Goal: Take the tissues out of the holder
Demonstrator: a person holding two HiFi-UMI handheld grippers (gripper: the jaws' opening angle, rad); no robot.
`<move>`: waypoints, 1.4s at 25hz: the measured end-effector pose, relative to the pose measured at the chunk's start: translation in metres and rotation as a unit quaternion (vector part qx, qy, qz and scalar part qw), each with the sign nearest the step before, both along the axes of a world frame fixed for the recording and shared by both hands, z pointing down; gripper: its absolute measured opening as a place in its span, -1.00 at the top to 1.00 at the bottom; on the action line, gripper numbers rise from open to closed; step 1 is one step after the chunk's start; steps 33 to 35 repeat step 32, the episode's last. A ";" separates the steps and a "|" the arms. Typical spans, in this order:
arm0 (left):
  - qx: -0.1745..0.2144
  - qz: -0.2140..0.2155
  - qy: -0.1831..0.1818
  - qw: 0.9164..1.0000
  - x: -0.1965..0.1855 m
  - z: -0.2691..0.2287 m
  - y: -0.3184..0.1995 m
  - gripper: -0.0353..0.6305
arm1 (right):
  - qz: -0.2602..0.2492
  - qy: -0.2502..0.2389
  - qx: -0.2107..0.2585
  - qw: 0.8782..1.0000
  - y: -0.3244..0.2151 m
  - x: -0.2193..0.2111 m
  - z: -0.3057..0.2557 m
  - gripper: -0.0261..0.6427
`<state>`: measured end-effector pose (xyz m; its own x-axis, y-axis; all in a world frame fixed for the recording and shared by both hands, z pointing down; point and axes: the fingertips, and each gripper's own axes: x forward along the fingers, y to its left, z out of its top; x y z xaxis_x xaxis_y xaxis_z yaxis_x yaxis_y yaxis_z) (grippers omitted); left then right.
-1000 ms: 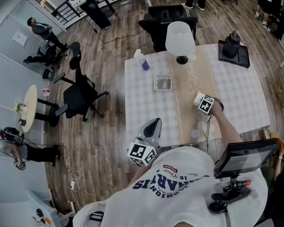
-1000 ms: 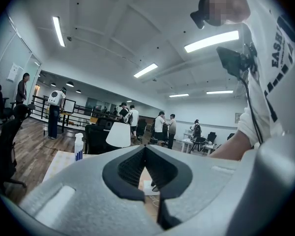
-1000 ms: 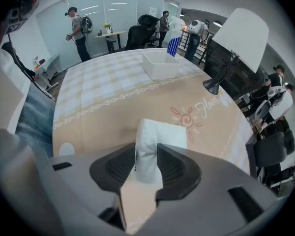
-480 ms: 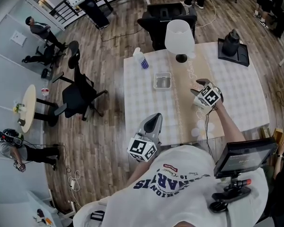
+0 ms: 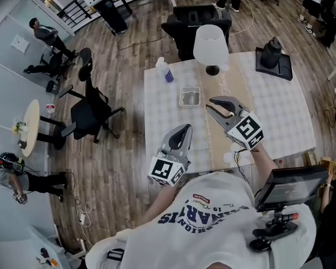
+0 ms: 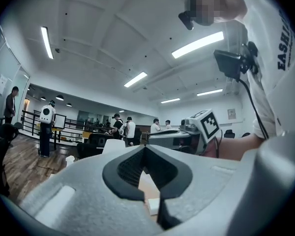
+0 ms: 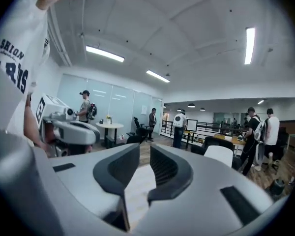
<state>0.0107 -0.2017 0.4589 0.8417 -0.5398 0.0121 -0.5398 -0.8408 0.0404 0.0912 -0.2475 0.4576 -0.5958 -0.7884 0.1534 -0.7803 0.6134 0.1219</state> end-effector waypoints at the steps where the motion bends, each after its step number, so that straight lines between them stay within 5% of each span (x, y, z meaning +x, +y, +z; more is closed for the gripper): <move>1: 0.001 -0.001 0.003 1.000 0.000 -0.003 0.000 0.89 | -0.006 -0.009 0.006 1.000 0.006 -0.005 -0.009 0.73; 4: 0.003 -0.002 0.007 1.000 0.000 -0.007 0.000 0.89 | -0.022 -0.022 0.021 0.999 0.024 -0.020 -0.027 0.89; 15: -0.001 -0.012 0.008 1.000 -0.005 0.000 0.000 0.89 | -0.024 -0.054 -0.011 0.998 0.038 -0.041 -0.005 0.90; 35: -0.005 -0.018 0.012 1.000 -0.008 0.004 -0.004 0.89 | 0.009 -0.066 -0.025 0.997 0.032 -0.018 0.000 0.90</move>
